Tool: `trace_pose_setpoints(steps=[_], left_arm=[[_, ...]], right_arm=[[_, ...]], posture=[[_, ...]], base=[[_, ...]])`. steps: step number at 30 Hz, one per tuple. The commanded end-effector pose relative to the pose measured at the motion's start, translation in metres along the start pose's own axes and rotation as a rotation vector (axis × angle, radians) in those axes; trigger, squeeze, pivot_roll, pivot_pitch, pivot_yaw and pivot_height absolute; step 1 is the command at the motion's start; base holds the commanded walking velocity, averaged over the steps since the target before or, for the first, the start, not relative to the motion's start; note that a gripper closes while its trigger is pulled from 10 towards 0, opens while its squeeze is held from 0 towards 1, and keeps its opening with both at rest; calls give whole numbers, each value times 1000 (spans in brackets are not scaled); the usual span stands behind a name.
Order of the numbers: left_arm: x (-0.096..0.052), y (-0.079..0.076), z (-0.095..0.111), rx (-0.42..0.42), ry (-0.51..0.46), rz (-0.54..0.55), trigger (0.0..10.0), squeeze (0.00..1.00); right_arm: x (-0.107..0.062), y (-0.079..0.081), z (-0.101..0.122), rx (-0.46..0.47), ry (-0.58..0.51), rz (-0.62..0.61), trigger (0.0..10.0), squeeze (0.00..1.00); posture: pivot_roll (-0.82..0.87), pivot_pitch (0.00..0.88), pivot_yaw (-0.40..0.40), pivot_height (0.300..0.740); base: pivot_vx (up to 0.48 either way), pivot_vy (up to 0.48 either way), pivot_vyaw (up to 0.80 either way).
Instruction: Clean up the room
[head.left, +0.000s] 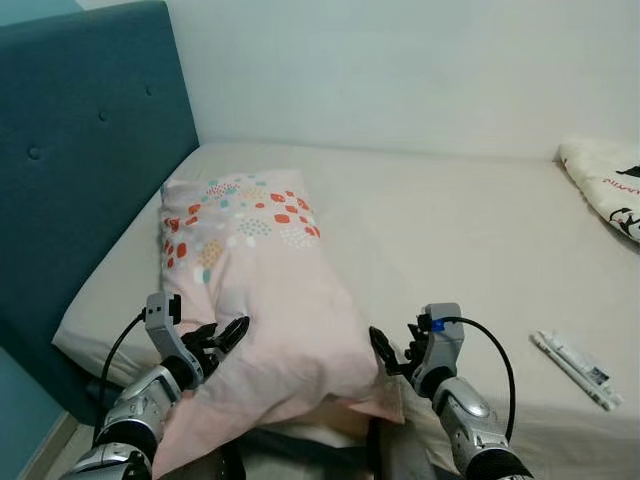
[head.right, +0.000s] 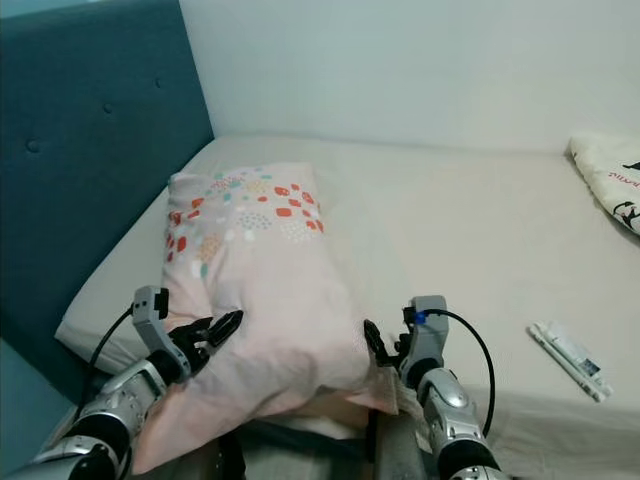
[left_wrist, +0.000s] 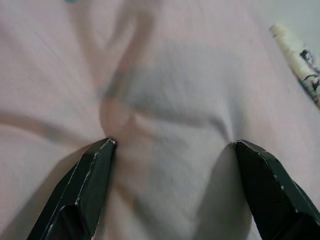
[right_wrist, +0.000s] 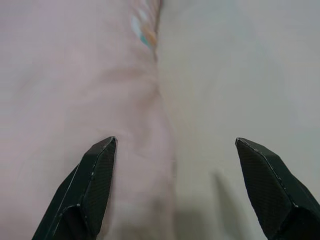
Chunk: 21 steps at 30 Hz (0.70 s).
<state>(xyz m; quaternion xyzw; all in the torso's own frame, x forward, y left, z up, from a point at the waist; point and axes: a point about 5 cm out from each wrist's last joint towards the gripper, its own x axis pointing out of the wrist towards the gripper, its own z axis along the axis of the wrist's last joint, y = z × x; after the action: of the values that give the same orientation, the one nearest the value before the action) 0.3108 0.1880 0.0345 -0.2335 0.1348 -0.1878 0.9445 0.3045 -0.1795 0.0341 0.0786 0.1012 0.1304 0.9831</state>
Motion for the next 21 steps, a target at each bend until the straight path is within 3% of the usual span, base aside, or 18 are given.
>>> trace_pose_setpoints(steps=[1, 10, 11, 21], left_arm=[[1, -7, -22, 17, 90, 7, 10000, 0], [11, -29, -40, 125, 156, 3, 10000, 0], [16, -36, -41, 134, 153, -6, 0, 0], [34, -59, -40, 198, 127, 17, 0, 0]], right_arm=[[2, 4, 6, 5, -35, 14, 10000, 0], [10, 11, 22, -1, -96, 47, 10000, 0], [11, 13, 25, -3, -106, 52, 10000, 0], [14, 19, 36, -10, -149, 72, 10000, 0]], posture=[[-139, 93, -6, 522], [-133, 97, -6, 522], [-133, 98, -5, 522], [-130, 104, 2, 522]], base=[[0, 0, 0], [0, 0, 0], [0, 0, 0], [0, 0, 0]])
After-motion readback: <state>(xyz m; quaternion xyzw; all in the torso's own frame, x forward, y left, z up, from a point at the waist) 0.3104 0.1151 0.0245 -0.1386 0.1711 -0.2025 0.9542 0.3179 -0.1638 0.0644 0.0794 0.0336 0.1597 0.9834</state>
